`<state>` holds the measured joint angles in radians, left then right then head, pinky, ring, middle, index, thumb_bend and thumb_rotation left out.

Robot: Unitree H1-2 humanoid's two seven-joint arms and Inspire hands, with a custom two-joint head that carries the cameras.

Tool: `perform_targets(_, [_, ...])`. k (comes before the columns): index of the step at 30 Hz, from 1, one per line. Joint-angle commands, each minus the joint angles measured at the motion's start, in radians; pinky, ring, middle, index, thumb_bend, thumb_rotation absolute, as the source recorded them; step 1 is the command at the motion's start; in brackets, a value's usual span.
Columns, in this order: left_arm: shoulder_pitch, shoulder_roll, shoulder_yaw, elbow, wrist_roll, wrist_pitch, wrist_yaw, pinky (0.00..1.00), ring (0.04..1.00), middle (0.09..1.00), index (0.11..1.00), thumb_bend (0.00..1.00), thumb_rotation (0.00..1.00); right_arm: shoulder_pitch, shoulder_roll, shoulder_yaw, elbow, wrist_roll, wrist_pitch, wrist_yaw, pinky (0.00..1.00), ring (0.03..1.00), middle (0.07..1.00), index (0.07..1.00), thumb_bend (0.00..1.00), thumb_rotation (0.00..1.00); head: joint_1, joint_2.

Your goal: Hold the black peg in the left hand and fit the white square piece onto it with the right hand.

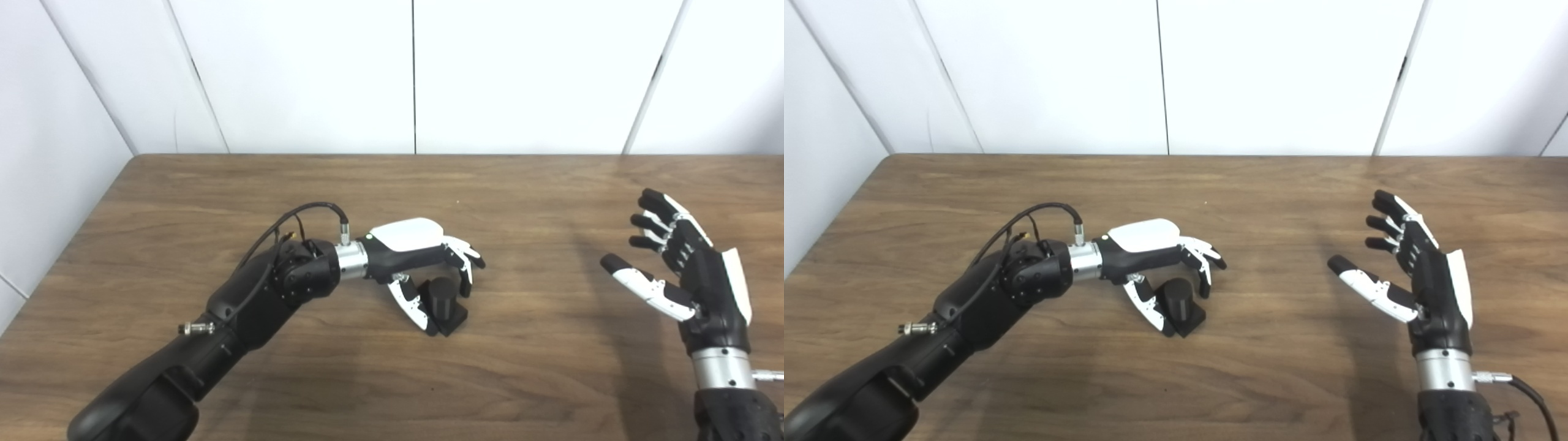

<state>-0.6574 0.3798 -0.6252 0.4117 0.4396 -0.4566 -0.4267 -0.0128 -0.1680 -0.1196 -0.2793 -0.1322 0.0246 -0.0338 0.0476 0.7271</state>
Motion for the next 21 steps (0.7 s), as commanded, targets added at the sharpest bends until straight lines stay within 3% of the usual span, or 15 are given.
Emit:
perform_targets(1, [0.072,0.01,-0.071,0.067,0.088,0.04,-0.09,0.81,0.915,0.879,0.581,0.88,0.14,-0.052,-0.049,-0.034,-0.056,0.017,-0.001,0.005,0.73,0.819,0.88,0.853,0.69,0.34,0.0,0.002])
perform_targets(5, [0.076,0.01,-0.074,0.066,0.092,0.04,-0.089,0.84,0.916,0.878,0.574,0.88,0.13,-0.086,-0.107,-0.079,-0.079,0.014,0.047,0.008,0.71,0.804,0.864,0.843,0.76,0.4,0.0,0.002])
perform_targets(9, [0.075,0.008,-0.08,0.077,0.098,0.038,-0.087,0.83,0.917,0.882,0.563,0.87,0.12,-0.108,-0.151,-0.116,-0.107,0.049,0.058,0.018,0.69,0.811,0.868,0.844,0.72,0.35,-0.004,0.003])
perform_targets(16, [0.07,0.006,-0.086,0.089,0.101,0.033,-0.085,0.83,0.923,0.885,0.558,0.86,0.14,-0.104,-0.159,-0.12,-0.145,0.053,0.084,0.02,0.7,0.81,0.875,0.843,0.67,0.31,0.0,0.001])
perform_targets(19, [0.069,0.008,-0.088,0.086,0.101,0.032,-0.086,0.84,0.925,0.885,0.552,0.86,0.13,-0.093,-0.149,-0.114,-0.153,0.046,0.093,0.017,0.7,0.81,0.874,0.845,0.66,0.34,0.001,0.002])
perform_targets(20, [0.069,0.009,-0.088,0.086,0.104,0.032,-0.085,0.85,0.929,0.887,0.522,0.69,0.1,-0.091,-0.146,-0.113,-0.151,0.045,0.09,0.016,0.7,0.809,0.874,0.846,0.66,0.33,0.001,0.002])
perform_targets(21, [0.069,0.01,-0.087,0.085,0.103,0.03,-0.083,0.85,0.927,0.887,0.503,0.59,0.08,-0.089,-0.144,-0.111,-0.148,0.044,0.087,0.015,0.7,0.808,0.874,0.847,0.66,0.33,0.001,0.002])
